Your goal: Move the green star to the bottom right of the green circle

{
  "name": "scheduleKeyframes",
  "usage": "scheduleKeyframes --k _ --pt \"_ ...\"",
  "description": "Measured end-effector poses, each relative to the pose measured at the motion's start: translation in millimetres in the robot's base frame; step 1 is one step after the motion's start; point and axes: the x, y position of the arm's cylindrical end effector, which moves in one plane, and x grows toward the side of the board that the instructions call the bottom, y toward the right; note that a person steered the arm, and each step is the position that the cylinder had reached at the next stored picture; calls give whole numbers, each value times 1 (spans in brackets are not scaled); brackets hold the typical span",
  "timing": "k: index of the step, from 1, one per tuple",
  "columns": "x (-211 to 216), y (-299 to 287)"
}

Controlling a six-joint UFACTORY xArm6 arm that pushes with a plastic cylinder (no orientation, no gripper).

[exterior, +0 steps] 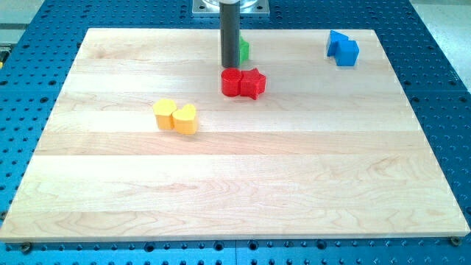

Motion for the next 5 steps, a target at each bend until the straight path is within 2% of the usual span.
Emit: scheduleKeyframes --k 3,5 --pt "-5 72" --pt "-22 72"
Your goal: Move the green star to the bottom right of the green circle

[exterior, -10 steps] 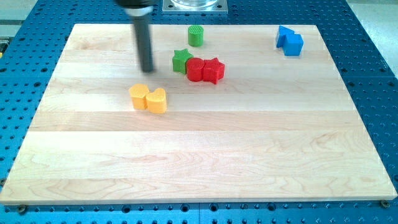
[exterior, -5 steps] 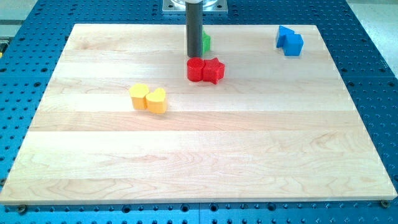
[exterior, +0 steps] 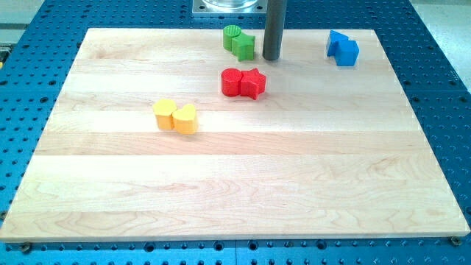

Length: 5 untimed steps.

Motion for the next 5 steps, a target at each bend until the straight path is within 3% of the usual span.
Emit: scheduleKeyframes --k 4,5 --pt "-1 23" --pt "-19 23"
